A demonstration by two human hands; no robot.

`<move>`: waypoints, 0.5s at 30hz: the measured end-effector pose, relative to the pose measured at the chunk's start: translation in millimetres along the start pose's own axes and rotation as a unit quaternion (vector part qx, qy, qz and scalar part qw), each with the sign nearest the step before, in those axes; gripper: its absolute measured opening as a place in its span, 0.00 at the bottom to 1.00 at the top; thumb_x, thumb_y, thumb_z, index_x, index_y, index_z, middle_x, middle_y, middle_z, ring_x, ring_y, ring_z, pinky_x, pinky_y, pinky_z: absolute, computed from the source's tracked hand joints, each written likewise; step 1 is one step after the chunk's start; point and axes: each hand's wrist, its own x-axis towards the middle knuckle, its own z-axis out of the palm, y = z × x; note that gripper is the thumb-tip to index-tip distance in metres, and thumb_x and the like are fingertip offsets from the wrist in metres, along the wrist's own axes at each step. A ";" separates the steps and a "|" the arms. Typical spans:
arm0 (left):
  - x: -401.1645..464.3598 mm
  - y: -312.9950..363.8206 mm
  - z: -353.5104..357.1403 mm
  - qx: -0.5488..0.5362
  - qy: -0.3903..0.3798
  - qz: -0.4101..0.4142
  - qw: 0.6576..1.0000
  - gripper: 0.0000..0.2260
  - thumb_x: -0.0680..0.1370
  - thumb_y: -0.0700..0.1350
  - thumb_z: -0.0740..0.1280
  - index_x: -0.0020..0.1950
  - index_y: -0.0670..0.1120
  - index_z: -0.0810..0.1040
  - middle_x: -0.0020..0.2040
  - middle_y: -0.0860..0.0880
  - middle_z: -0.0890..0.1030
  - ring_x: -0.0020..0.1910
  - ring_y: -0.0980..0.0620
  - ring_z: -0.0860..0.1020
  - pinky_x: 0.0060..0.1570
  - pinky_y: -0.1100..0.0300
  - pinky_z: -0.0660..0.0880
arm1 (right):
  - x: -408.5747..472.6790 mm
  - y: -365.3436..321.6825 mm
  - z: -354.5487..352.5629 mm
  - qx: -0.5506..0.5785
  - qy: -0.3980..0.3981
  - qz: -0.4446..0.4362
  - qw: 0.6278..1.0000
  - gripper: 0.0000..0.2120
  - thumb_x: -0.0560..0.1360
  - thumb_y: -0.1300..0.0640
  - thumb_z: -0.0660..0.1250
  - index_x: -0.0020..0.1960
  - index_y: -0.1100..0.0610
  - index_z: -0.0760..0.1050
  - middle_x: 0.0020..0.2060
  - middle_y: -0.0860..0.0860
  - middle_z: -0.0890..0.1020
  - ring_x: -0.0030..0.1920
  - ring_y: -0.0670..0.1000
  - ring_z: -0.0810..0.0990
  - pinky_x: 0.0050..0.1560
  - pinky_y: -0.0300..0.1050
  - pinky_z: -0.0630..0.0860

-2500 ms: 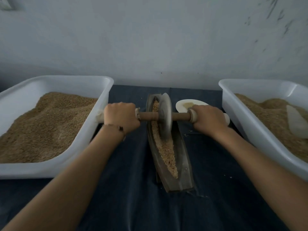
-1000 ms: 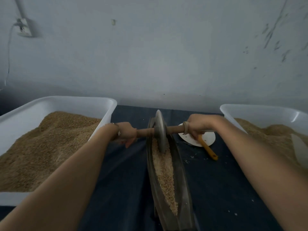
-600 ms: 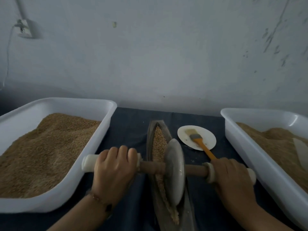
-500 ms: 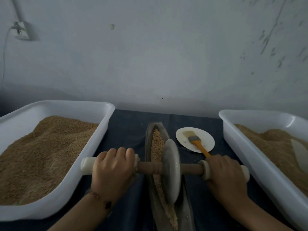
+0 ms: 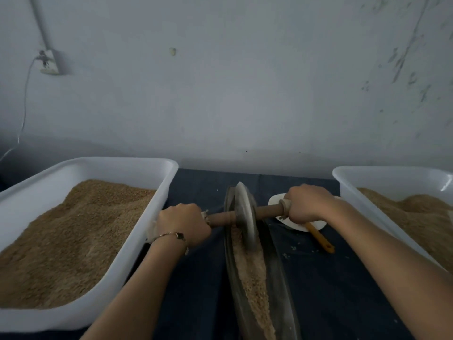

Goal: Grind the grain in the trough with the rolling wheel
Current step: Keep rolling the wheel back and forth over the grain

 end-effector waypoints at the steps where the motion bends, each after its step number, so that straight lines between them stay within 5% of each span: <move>1: -8.7 -0.7 1.6 0.004 0.027 -0.001 1.000 0.09 0.72 0.54 0.62 0.35 0.52 0.72 0.32 0.55 0.75 0.29 0.57 0.72 0.27 0.62 0.62 | -7.2 -2.5 1.8 -0.012 0.022 -0.004 1.000 0.02 0.65 0.54 0.62 0.38 0.48 0.73 0.34 0.47 0.77 0.35 0.48 0.75 0.30 0.43 0.66; 5: -57.9 -3.6 11.3 0.008 0.189 0.093 0.978 0.09 0.67 0.47 0.70 0.32 0.48 0.70 0.27 0.51 0.73 0.25 0.50 0.71 0.28 0.60 0.66 | -61.0 -7.2 22.0 -0.018 0.137 -0.019 0.990 0.07 0.69 0.55 0.64 0.46 0.46 0.72 0.39 0.46 0.78 0.38 0.50 0.75 0.36 0.45 0.69; 8: -92.5 -9.3 12.0 -0.015 0.302 0.174 0.937 0.08 0.70 0.43 0.65 0.31 0.45 0.71 0.26 0.49 0.71 0.24 0.49 0.70 0.27 0.58 0.66 | -115.3 -2.5 48.2 -0.032 0.227 -0.054 0.972 0.18 0.67 0.58 0.69 0.53 0.46 0.71 0.45 0.45 0.78 0.43 0.50 0.76 0.38 0.44 0.66; 12: -116.2 -8.4 2.6 -0.013 0.328 0.210 0.921 0.06 0.68 0.45 0.62 0.32 0.46 0.71 0.27 0.51 0.71 0.25 0.50 0.70 0.29 0.58 0.66 | -153.4 0.0 55.8 -0.012 0.287 -0.081 0.954 0.25 0.49 0.59 0.80 0.37 0.45 0.69 0.30 0.42 0.73 0.29 0.45 0.70 0.28 0.36 0.59; 15: -109.8 -3.9 -2.6 -0.020 0.268 0.218 0.938 0.10 0.58 0.44 0.71 0.30 0.47 0.70 0.25 0.52 0.71 0.22 0.50 0.70 0.25 0.59 0.67 | -142.5 -4.3 53.9 -0.012 0.296 -0.100 0.950 0.24 0.45 0.58 0.81 0.33 0.48 0.71 0.26 0.44 0.73 0.25 0.46 0.71 0.24 0.37 0.62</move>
